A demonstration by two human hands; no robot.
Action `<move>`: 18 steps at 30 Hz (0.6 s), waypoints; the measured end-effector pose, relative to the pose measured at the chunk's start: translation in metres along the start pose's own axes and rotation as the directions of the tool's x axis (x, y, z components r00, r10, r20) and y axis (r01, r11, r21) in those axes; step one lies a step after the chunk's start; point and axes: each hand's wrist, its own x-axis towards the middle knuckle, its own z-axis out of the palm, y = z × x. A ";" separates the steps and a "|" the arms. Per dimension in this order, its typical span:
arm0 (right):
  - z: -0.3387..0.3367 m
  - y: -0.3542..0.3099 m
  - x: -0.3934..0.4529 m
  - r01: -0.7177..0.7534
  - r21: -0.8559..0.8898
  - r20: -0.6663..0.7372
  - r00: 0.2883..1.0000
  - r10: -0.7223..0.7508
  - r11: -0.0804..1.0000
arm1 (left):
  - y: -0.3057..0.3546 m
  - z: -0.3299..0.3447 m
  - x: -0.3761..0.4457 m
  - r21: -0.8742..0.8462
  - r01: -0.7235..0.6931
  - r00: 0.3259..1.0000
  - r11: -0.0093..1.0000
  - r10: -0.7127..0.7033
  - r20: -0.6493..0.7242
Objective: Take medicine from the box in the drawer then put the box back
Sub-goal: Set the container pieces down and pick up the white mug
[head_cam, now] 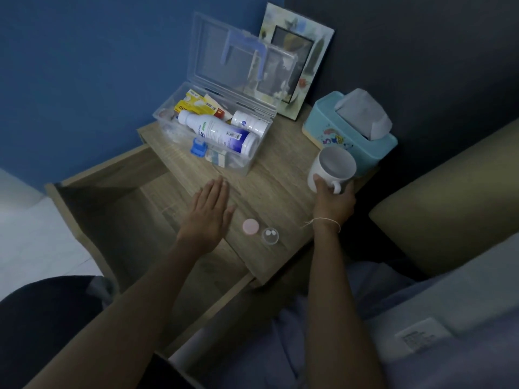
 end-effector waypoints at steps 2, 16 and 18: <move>-0.002 0.000 -0.007 0.011 0.028 0.009 1.000 -0.011 1.000 | 0.001 0.000 0.000 0.032 -0.002 1.000 0.999 0.002 -0.003; -0.012 0.020 -0.067 0.121 -0.028 0.263 0.958 -0.109 0.992 | 0.005 -0.005 0.001 0.057 0.033 0.998 0.998 -0.036 0.057; -0.014 0.022 -0.069 0.111 -0.039 0.256 0.962 -0.097 0.993 | 0.004 -0.003 0.001 0.068 0.032 0.998 0.997 -0.035 0.050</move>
